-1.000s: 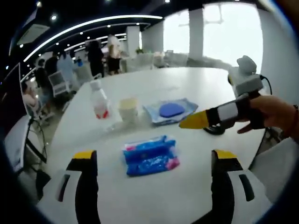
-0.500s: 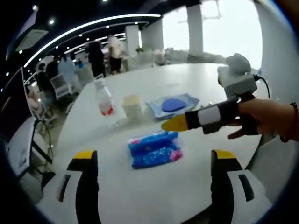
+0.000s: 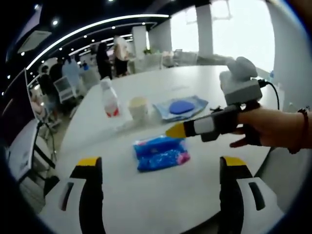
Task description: Arrange the tabletop items into an orderly group along one side of the table until the central work area is clear of visible clutter.
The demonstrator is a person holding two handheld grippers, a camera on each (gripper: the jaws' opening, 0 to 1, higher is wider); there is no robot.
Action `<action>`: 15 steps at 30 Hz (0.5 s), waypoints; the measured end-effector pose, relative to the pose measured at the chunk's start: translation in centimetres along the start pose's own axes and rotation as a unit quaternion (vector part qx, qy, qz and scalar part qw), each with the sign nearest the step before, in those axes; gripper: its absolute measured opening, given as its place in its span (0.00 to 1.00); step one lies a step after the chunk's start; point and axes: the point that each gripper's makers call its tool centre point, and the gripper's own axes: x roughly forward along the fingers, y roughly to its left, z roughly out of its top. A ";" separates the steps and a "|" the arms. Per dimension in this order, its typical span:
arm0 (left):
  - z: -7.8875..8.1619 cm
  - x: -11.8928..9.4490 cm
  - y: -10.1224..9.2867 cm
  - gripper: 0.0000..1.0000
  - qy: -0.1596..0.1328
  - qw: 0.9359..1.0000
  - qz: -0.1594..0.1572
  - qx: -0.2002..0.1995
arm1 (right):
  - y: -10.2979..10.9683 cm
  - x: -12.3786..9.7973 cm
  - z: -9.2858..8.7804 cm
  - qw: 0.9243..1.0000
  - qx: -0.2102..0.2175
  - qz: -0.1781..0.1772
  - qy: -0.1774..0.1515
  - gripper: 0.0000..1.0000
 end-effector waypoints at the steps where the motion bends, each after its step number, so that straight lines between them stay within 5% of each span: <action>1: 0.0 0.0 0.0 0.97 -0.001 1.000 0.001 -0.002 | 0.0 0.0 0.2 1.000 0.002 -0.001 -0.008 0.61; 5: 0.1 0.1 -0.2 0.97 -0.005 1.000 0.001 -0.001 | -0.3 0.2 0.8 0.999 0.013 -0.020 -0.028 0.51; 15: -0.6 0.2 0.2 0.96 -0.003 1.000 0.005 -0.005 | -1.3 1.4 -0.9 0.998 -0.006 -0.054 -0.015 0.37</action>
